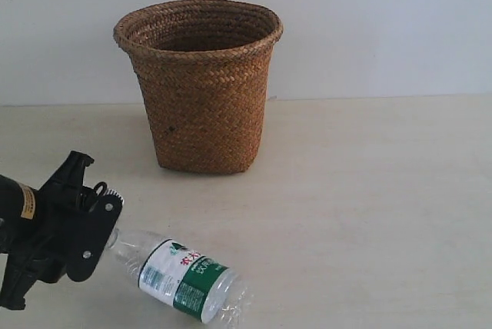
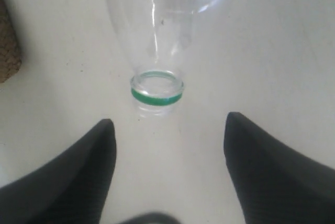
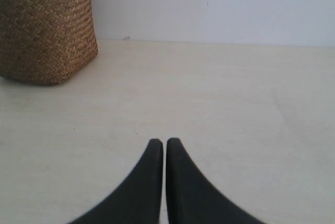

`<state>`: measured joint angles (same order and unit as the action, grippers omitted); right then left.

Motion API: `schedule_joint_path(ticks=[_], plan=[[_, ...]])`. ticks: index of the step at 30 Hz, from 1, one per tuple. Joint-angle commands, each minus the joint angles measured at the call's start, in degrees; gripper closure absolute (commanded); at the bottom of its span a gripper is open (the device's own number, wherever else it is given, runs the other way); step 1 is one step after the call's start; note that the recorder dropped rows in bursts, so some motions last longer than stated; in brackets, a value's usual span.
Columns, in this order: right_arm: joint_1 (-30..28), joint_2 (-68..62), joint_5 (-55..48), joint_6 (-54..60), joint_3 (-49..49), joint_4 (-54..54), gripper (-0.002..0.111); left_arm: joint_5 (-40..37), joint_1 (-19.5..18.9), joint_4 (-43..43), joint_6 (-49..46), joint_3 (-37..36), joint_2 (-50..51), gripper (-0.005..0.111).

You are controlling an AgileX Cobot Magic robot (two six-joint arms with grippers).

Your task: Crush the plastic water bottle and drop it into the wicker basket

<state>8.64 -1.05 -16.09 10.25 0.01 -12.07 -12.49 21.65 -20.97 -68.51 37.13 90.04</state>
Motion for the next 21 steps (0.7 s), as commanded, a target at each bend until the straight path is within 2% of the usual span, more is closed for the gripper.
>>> schedule_joint_path(ticks=[1,9,21], plan=[[-0.1,0.4,0.2,0.1,0.0,0.4,0.108,1.9,0.4,0.0,-0.8,-0.2,2.2,0.050],[-0.1,0.4,0.2,0.1,0.0,0.4,0.108,7.8,0.4,0.0,-2.0,-0.2,4.6,0.050],[-0.1,0.4,0.2,0.1,0.0,0.4,0.108,8.1,0.4,-2.4,-2.0,0.2,8.0,0.050]])
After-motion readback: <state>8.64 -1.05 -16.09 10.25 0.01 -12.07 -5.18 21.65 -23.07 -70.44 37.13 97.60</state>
